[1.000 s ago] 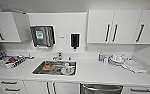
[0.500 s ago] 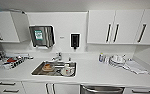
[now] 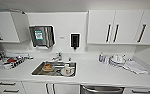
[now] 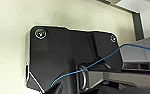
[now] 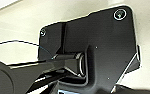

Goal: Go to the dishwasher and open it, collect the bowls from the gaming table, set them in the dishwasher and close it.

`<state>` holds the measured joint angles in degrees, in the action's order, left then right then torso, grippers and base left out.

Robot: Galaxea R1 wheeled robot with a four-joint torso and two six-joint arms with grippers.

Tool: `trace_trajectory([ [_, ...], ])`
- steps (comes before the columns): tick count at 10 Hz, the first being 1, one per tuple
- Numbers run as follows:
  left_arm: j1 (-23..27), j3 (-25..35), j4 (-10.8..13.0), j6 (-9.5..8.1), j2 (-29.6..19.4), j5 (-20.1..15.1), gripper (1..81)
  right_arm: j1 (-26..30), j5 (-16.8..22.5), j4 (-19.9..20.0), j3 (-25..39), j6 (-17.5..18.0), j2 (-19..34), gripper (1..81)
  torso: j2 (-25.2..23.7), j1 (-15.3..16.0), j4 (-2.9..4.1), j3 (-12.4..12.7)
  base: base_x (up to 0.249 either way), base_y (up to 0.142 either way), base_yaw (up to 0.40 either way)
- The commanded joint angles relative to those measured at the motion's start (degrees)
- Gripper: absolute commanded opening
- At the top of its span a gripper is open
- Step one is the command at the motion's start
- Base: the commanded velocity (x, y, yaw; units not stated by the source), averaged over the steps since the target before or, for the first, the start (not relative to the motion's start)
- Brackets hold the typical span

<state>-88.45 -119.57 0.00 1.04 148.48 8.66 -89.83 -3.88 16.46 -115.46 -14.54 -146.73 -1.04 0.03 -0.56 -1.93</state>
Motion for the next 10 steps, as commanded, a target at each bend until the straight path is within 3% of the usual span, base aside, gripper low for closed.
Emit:
trace_trajectory([
  [1,2.1,9.0,0.4,-0.25,-9.7,1.0,81.1,3.8,3.7,0.6,12.0,0.4,8.9,81.1,0.0,0.0,0.0,0.0,0.0,0.0,0.0],
  [2,2.0,10.1,0.2,-0.33,-11.5,2.1,81.1,4.3,3.7,0.6,15.9,0.4,11.7,81.1,-5.7,3.7,0.0,0.0,0.0,0.0,0.0],
  [3,2.1,11.9,0.1,-0.42,-13.6,3.2,81.1,5.2,3.7,0.6,19.4,0.4,14.2,81.1,-5.9,3.8,0.0,-5.3,0.0,0.0,0.0],
  [5,2.4,17.1,0.2,-0.95,-18.7,3.6,81.1,6.8,3.8,0.4,26.6,0.3,19.4,81.1,-8.0,5.1,0.0,-6.4,0.0,0.0,0.0],
  [7,2.4,22.1,0.1,-1.21,-24.3,7.5,81.1,9.0,3.7,0.4,33.1,0.3,24.4,81.1,-11.6,7.3,0.0,-9.8,0.0,0.0,0.0],
  [8,2.6,26.4,0.3,-2.25,-28.3,7.7,81.1,10.1,3.7,0.3,35.6,0.3,26.6,81.1,-13.6,8.6,0.0,-6.3,0.0,0.0,0.0],
  [10,5.7,34.7,0.5,-4.63,-35.9,7.7,81.1,11.9,3.2,0.2,38.1,0.2,28.6,81.1,-16.6,10.6,0.0,-8.1,0.0,0.0,0.0],
])
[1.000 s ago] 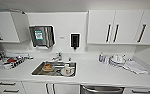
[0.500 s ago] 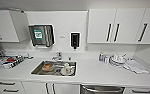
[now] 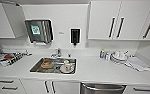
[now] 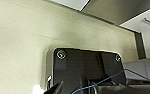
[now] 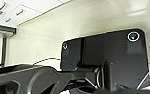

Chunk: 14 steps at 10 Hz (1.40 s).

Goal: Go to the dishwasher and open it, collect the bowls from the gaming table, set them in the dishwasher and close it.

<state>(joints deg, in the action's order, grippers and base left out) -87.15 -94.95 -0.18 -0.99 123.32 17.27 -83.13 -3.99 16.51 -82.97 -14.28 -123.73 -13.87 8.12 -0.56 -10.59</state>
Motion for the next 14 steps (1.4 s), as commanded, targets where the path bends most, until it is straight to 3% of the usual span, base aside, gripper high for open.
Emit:
trace_trajectory([
  [1,7.4,12.1,0.7,-4.1,-12.9,-1.4,81.1,6.2,2.9,0.2,5.8,0.1,5.8,81.1,-5.5,3.5,0.0,0.0,0.0,0.0,0.0],
  [3,13.2,15.6,1.0,-7.97,-17.0,-2.0,81.1,7.8,2.9,0.5,5.5,0.2,5.9,81.1,-9.6,6.1,0.0,-0.1,0.0,0.0,0.0],
  [5,17.5,22.2,1.3,-8.24,-22.0,-2.3,81.1,9.7,2.9,0.8,6.3,0.5,7.2,81.1,-13.8,8.7,0.0,-0.1,0.0,0.0,0.0],
  [7,20.3,26.3,3.2,-8.24,-24.5,-4.4,81.1,11.7,2.9,1.1,8.1,1.2,9.1,81.1,-17.9,11.3,0.0,-5.6,0.0,0.0,0.0],
  [8,21.4,28.2,4.2,-8.24,-25.0,-6.5,81.1,12.9,3.0,1.1,9.6,1.8,10.1,81.1,-19.4,12.2,0.0,-6.2,0.0,0.0,0.0],
  [11,25.4,33.3,8.2,-8.24,-28.4,-11.3,81.1,16.4,3.1,1.1,13.9,2.8,12.8,81.1,-24.8,15.6,0.0,-11.2,0.0,0.0,0.0],
  [13,27.8,35.4,15.0,-8.24,-31.0,-15.2,81.1,17.9,3.5,1.1,15.0,2.8,13.8,81.1,-28.8,18.3,0.0,-10.6,0.0,0.0,0.0],
  [14,29.6,35.7,15.7,-8.24,-32.1,-18.4,81.1,18.6,3.8,1.2,15.3,2.8,14.0,81.1,-30.8,19.6,0.0,-9.5,0.0,0.0,0.0],
])
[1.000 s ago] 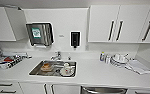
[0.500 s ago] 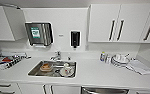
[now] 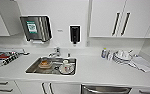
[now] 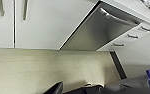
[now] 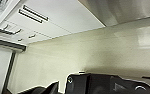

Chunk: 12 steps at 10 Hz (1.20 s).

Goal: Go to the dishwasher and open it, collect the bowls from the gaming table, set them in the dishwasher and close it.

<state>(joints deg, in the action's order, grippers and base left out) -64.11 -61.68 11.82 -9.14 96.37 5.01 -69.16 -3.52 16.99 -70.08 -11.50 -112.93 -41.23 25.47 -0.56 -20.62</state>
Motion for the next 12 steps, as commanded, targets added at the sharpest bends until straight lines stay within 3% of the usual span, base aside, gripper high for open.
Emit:
trace_trajectory([
  [1,8.0,3.1,3.7,-0.09,-5.9,-7.2,81.1,5.2,3.4,0.7,2.8,0.1,3.5,81.1,-5.5,3.6,0.0,-2.0,0.0,0.0,0.0],
  [2,9.0,3.8,3.6,-0.09,-6.6,-7.4,81.1,6.0,3.3,0.8,3.1,0.2,3.7,81.1,-7.5,4.8,0.0,-5.5,0.0,0.0,0.0],
  [4,10.4,4.3,3.3,-0.09,-6.4,-8.6,81.1,7.9,3.6,0.5,4.0,2.0,4.4,81.1,-10.3,6.5,0.0,-7.0,0.0,0.0,0.0],
  [6,11.6,4.1,2.8,-0.17,-6.2,-9.1,81.1,9.3,3.6,0.6,5.1,2.1,5.1,81.1,-14.0,8.8,0.0,-10.5,0.0,0.0,0.0],
  [8,12.6,4.0,2.0,-0.17,-5.2,-10.2,81.1,10.4,3.9,0.7,6.3,3.1,6.1,81.1,-18.0,11.4,0.0,-8.9,0.0,0.0,0.0],
  [10,13.2,4.0,1.9,-0.26,-4.4,-10.8,81.1,12.2,3.8,0.8,8.0,3.9,7.4,81.1,-21.0,13.4,0.0,-10.7,0.0,0.0,0.0],
  [12,13.2,3.6,1.9,-0.26,-4.1,-10.8,81.1,14.7,3.7,0.8,9.5,7.2,8.7,81.1,-24.7,15.7,0.0,-11.4,0.0,0.0,0.0],
])
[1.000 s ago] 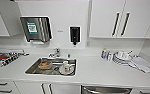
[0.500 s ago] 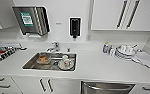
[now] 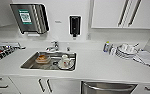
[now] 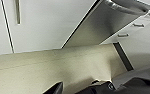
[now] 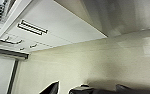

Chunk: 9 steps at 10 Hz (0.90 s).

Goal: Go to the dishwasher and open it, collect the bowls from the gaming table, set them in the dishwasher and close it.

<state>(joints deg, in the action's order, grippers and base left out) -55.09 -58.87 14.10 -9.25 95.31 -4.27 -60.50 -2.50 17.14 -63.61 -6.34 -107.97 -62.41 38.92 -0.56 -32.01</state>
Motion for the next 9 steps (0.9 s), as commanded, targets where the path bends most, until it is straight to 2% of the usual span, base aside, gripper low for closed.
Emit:
trace_trajectory([
  [1,4.2,0.7,-0.4,-0.15,-2.9,-1.5,81.1,7.2,2.8,0.7,3.6,3.6,4.0,81.1,-5.5,3.6,0.0,0.0,0.0,0.0,0.0],
  [4,4.2,0.7,-0.4,-0.15,-2.7,-1.5,81.1,9.3,2.9,1.0,3.4,11.2,4.8,81.1,-11.8,7.5,0.0,0.0,0.0,0.0,0.0],
  [5,4.2,0.7,-0.4,-0.15,-2.6,-1.5,81.1,10.1,3.0,0.7,3.3,14.7,5.1,81.1,-13.9,8.8,0.0,0.0,0.0,0.0,0.0],
  [6,4.2,0.7,-0.4,-0.15,-2.4,-1.4,81.1,10.3,4.1,0.3,3.4,15.9,5.1,81.1,-15.8,10.0,-3.62,-1.7,0.0,0.0,0.0],
  [7,4.2,0.7,-0.4,-0.15,-2.4,-1.5,81.1,10.4,4.9,0.3,3.7,15.9,5.2,81.1,-17.5,11.0,-1.99,-5.2,0.0,0.0,0.0],
  [8,4.2,0.7,-0.4,-0.15,-2.2,-1.5,81.1,10.9,4.9,0.2,4.1,15.9,5.2,81.1,-18.8,11.7,-1.81,-5.6,0.0,0.0,0.0],
  [9,4.2,0.7,-0.4,-0.15,-2.2,-1.5,81.1,11.6,4.9,0.3,4.5,15.9,5.2,81.1,-20.2,12.6,-0.96,-6.4,0.0,0.0,0.0],
])
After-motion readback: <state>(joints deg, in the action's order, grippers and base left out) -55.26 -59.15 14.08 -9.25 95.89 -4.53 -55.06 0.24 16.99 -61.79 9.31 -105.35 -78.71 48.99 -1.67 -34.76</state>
